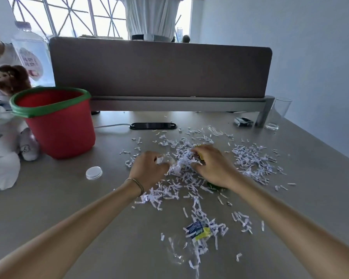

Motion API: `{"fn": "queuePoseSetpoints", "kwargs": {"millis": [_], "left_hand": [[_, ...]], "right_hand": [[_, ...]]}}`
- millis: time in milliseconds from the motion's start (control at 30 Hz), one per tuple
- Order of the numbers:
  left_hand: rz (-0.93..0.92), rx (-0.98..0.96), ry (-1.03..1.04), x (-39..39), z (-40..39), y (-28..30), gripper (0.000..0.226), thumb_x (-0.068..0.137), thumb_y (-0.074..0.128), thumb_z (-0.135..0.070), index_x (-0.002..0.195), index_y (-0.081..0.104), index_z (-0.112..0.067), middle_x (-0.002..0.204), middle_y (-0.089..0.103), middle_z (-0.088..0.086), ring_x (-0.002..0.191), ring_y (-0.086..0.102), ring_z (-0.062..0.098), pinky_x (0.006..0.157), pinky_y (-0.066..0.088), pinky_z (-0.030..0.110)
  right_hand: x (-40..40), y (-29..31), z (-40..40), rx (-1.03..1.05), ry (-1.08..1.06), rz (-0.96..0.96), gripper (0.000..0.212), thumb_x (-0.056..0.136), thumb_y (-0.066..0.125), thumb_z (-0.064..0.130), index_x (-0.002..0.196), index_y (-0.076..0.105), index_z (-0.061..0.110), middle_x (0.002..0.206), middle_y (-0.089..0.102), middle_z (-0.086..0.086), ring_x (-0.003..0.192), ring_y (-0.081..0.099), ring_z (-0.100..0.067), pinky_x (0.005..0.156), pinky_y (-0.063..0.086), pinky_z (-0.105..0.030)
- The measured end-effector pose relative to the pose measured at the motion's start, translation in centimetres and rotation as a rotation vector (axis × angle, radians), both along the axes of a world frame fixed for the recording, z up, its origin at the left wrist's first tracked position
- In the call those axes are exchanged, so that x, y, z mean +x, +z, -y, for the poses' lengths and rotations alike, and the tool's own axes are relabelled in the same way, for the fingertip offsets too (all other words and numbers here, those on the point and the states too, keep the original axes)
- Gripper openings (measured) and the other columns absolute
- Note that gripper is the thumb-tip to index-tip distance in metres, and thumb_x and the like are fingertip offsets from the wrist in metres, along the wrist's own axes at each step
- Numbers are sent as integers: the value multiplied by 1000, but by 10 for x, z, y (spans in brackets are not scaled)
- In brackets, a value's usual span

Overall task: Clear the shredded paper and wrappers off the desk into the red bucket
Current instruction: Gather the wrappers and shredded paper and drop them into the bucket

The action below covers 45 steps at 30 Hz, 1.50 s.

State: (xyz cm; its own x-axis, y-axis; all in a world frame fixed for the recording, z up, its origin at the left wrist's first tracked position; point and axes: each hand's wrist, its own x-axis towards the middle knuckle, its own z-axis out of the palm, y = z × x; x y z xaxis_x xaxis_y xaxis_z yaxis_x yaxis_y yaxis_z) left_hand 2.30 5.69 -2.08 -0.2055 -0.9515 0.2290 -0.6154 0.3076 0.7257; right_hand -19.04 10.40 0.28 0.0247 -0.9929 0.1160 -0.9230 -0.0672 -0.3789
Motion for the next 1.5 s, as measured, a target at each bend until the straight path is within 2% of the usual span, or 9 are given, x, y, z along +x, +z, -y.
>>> {"fn": "queuePoseSetpoints", "kwargs": {"millis": [100,267,533,700,800,1000,1133,1267,1500], "left_hand": [[-112,77,29,2,14,-1,17,78,62,-15,83,78,-16,54,69,3,44,55,15,43,42,23],[-37,13,48,4,37,-4,34,72,70,-6,58,41,-18,51,41,-7,47,32,8,44,28,23],[79,-6,-45,9,64,-6,23,84,67,-22,66,67,-36,79,73,-16,77,66,6,67,48,23],[200,25,-21,19,52,3,25,82,52,-39,65,70,-39,65,67,-17,65,62,8,60,47,24],[291,29,-40,29,50,10,30,80,45,-42,62,69,-41,63,68,-8,61,62,15,60,49,27],[451,-21,25,48,64,31,62,98,35,-62,62,52,-14,59,55,2,59,57,20,58,41,32],[490,-80,51,63,71,61,59,100,32,-53,61,52,-13,61,56,2,62,56,21,60,38,31],[618,-179,80,82,78,96,80,79,-1,-59,95,63,-14,77,57,8,55,39,17,50,30,30],[504,-233,224,127,96,159,58,99,39,-55,57,49,-16,62,51,0,64,53,28,60,37,31]], "right_hand": [[17,-12,13,-40,63,-65,61,101,58,43,156,36,27,165,31,-1,153,29,-25,123,30,-48],[44,-25,33,-52,131,-219,69,98,48,62,155,35,27,168,24,-9,155,23,-30,125,20,-45],[36,-31,62,-71,83,-302,51,98,53,55,140,53,24,159,39,-9,142,42,-29,115,39,-44],[42,-25,54,-145,121,-308,18,101,55,38,104,61,21,105,69,-2,97,66,-23,85,54,-39],[43,-25,58,-126,97,-276,25,102,55,36,80,55,25,79,65,3,76,64,-19,79,58,-42],[53,-3,77,-58,55,-82,39,105,50,38,72,62,21,63,63,4,59,61,-13,56,43,-27],[66,32,94,-153,95,-10,46,104,52,38,62,54,19,56,57,1,55,58,-18,59,50,-36],[86,72,112,-232,86,72,47,99,52,38,60,49,12,54,51,-2,56,54,-27,53,37,-35],[136,137,145,-352,175,150,50,99,55,34,54,46,14,48,50,0,54,52,-22,54,36,-32]]}}
